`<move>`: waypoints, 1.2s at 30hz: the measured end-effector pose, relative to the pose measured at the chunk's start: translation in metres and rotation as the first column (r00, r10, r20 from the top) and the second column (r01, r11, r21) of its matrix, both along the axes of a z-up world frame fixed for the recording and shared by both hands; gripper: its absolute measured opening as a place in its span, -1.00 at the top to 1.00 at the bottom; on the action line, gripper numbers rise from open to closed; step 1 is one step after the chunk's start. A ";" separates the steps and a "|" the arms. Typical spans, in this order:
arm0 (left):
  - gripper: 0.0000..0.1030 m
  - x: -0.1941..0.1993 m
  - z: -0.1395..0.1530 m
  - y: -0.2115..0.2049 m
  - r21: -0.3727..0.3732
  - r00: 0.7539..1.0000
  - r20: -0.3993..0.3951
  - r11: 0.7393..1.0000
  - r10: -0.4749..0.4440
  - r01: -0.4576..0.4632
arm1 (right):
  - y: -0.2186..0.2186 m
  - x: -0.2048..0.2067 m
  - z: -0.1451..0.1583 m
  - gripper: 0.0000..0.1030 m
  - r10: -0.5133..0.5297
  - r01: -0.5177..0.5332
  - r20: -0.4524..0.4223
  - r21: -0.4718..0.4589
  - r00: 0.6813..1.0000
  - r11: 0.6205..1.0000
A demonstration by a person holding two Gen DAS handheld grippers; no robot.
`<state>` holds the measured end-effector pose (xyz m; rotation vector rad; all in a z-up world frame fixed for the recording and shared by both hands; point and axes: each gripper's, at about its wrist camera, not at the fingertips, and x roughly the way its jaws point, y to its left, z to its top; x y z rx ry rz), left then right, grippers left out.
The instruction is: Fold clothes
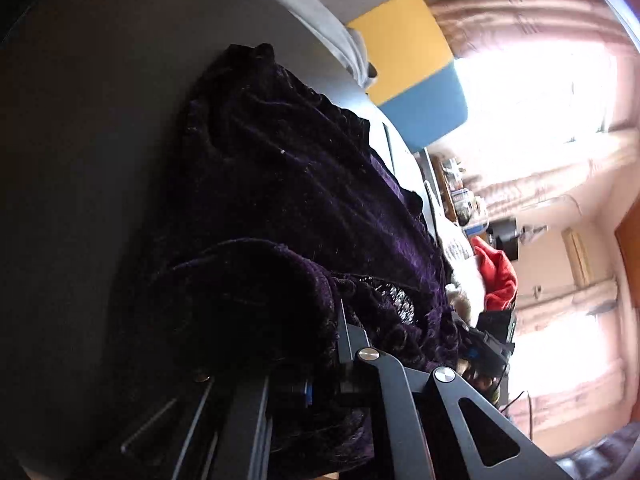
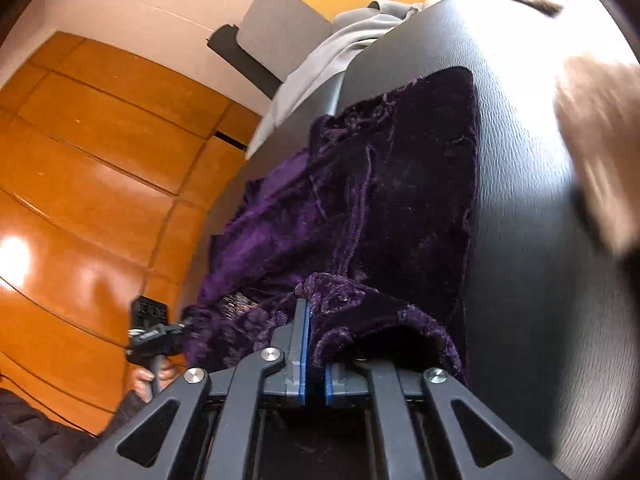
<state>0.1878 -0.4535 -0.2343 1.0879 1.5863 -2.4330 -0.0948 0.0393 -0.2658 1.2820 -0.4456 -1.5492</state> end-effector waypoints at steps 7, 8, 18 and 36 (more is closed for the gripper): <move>0.27 0.013 0.010 0.011 0.046 0.998 -0.054 0.999 0.029 -0.026 | 0.004 0.017 0.023 0.42 0.051 -0.047 0.035 -0.093 0.998 0.995; 0.20 0.011 0.012 0.014 0.027 0.999 -0.047 1.000 0.016 -0.015 | 0.001 0.019 0.024 0.42 0.062 -0.059 0.031 -0.085 0.998 0.995; 0.82 0.017 0.039 0.007 0.044 0.987 -0.162 0.999 -0.013 0.021 | -0.035 0.035 0.037 0.86 0.196 -0.177 -0.159 0.125 0.968 0.976; 0.80 -0.043 -0.028 -0.087 0.358 0.956 -0.041 0.898 0.290 -0.257 | -0.022 -0.110 -0.022 0.60 -0.273 0.300 0.231 -0.092 0.934 0.949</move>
